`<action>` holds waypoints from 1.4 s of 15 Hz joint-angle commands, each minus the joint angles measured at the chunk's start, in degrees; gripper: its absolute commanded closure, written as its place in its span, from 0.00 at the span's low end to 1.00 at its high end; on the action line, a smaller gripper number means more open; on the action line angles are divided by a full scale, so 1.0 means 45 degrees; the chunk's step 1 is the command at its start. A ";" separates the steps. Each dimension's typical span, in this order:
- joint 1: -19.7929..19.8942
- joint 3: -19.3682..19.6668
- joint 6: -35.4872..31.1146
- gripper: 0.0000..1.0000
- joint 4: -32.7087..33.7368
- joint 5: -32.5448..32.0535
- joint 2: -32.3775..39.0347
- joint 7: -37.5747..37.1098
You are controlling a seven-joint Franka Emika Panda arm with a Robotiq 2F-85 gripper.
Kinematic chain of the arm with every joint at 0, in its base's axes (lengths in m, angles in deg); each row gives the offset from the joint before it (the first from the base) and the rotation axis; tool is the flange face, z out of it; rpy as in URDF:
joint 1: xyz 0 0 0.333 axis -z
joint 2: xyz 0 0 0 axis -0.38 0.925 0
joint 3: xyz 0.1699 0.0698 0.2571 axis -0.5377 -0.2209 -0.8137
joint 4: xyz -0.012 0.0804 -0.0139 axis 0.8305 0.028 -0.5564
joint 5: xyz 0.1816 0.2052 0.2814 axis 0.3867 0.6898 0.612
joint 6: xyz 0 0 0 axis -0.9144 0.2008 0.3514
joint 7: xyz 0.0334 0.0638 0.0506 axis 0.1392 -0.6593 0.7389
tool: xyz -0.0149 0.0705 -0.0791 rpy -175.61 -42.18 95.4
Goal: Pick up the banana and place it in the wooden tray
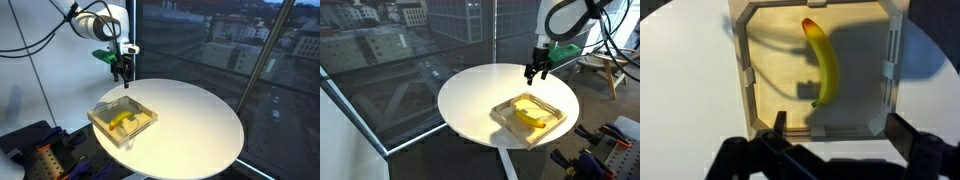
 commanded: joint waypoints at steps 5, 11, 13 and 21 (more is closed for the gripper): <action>0.0229 -0.0143 0.0983 0.00 -0.0110 0.0091 -0.1166 0.0287; 0.0244 -0.0158 0.1538 0.00 -0.0282 0.0073 -0.1987 0.0313; 0.0253 -0.0153 0.1699 0.00 -0.0366 0.0076 -0.2258 0.0367; 0.0301 -0.0090 0.1958 0.00 -0.0916 0.0130 -0.3217 0.1247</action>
